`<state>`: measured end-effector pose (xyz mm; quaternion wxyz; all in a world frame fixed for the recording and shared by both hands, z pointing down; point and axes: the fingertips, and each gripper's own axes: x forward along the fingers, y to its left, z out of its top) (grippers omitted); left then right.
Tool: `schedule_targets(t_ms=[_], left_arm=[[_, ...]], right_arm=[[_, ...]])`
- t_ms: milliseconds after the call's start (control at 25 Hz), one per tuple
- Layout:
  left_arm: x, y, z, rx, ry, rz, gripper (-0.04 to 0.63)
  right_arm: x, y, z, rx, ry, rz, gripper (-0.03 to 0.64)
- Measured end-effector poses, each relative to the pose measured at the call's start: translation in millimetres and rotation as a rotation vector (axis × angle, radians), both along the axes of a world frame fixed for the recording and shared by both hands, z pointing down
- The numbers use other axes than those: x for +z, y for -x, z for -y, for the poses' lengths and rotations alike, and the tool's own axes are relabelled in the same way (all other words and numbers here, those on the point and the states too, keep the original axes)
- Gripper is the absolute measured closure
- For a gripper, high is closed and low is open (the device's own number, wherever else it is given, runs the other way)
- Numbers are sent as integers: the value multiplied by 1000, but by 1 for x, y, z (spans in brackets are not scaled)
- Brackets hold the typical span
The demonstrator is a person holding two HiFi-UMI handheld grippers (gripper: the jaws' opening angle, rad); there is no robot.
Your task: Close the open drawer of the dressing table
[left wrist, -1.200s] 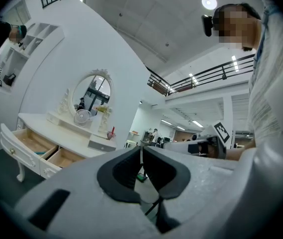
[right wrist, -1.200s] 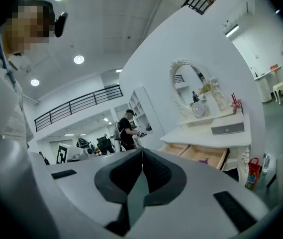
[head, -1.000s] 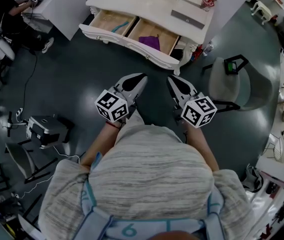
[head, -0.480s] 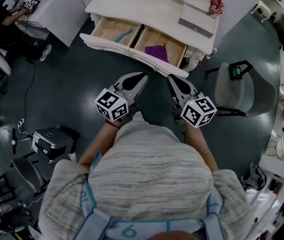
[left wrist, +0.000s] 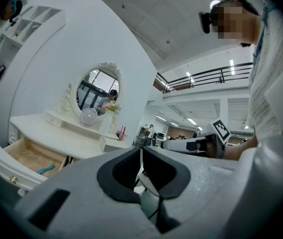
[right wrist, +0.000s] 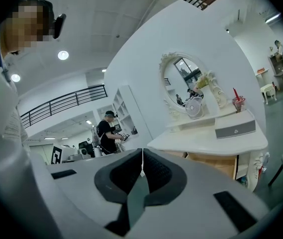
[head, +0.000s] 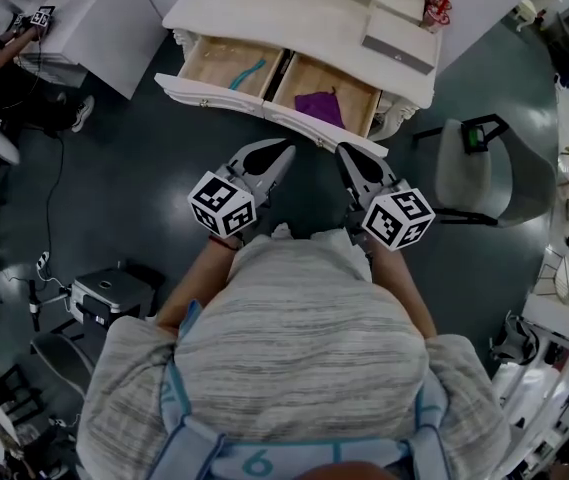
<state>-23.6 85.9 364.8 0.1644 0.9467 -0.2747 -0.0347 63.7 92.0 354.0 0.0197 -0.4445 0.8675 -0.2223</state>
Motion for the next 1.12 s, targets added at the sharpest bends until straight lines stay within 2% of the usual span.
schedule_targets(t_ms=[200,360,520,840,1120], left_arm=[[6,-8,21,-1,11,0,572],[14,-20,33,-7,15,44,571],[25,-39,46,-20,32,58,572],[71,-70,57,-39,76,132,572],[94,-82,68,-62,101,180,571]], right_arm=[[3,-6,19,-4,10,-20,606],[6,-16,37,-24,20,-34,606],[8,-28,57,-59,21,-54,606],[23,-49,85,-136,45,-103,606],[28,-59,109,-185,37,-126,606]])
